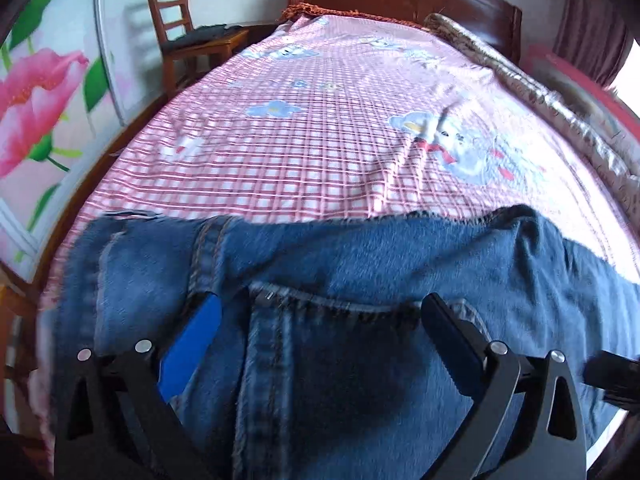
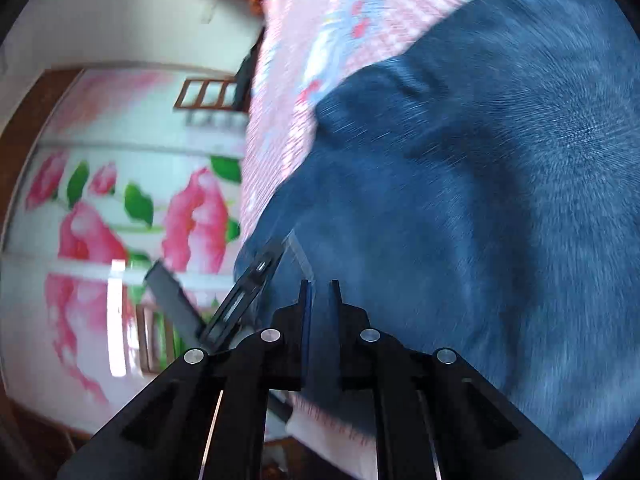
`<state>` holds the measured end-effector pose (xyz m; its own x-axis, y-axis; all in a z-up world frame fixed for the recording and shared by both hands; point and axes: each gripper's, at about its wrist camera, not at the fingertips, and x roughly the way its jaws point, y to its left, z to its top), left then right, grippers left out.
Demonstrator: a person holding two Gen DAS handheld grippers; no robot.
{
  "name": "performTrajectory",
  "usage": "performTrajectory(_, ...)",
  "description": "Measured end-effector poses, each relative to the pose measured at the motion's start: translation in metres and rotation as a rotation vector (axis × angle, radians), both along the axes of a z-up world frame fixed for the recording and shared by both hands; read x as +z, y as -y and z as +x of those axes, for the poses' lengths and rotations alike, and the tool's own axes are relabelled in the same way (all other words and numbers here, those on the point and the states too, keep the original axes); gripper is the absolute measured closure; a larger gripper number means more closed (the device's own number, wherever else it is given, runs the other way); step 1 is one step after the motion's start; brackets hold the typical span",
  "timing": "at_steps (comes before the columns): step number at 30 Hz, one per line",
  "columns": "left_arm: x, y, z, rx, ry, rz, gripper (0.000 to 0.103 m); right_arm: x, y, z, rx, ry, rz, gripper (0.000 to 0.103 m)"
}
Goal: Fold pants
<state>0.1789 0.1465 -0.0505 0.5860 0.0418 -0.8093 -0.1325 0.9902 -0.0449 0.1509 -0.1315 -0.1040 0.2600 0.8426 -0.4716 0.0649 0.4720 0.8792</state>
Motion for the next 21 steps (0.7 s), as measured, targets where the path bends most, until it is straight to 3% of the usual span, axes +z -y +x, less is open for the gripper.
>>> performTrajectory(3,0.023,0.011,-0.036,0.007,0.083,-0.070,0.003,0.006,0.028,-0.027,0.013,0.026,-0.008,0.096)
performTrajectory(7,0.039,0.068,-0.081,-0.181,0.152,-0.148,0.003,-0.005,0.100,-0.068,-0.151,0.003,-0.021,0.096)
performTrajectory(10,0.037,0.114,-0.090,-0.306,0.179,-0.195,0.003,-0.002,0.164,-0.095,-0.291,0.010,-0.063,0.096)
performTrajectory(13,0.022,0.148,-0.077,-0.350,0.129,-0.198,0.003,0.003,0.241,-0.120,-0.506,0.017,-0.051,0.096)
performTrajectory(16,-0.010,0.164,-0.065,-0.340,0.027,-0.186,0.003,0.005,0.318,-0.152,-0.738,0.022,-0.064,0.094)
performTrajectory(17,-0.011,0.168,-0.072,-0.357,0.060,-0.152,0.002,0.007,0.336,-0.161,-0.794,0.025,-0.073,0.086)
performTrajectory(18,-0.015,0.174,-0.079,-0.381,0.089,-0.094,0.002,0.006,0.355,-0.170,-0.855,0.016,-0.096,0.054)
performTrajectory(19,-0.017,0.179,-0.081,-0.395,0.088,-0.056,0.002,0.006,0.370,-0.177,-0.902,0.003,-0.107,0.034)
performTrajectory(21,-0.016,0.180,-0.080,-0.393,0.069,-0.049,0.002,0.006,0.388,-0.181,-0.929,0.027,-0.102,0.034)
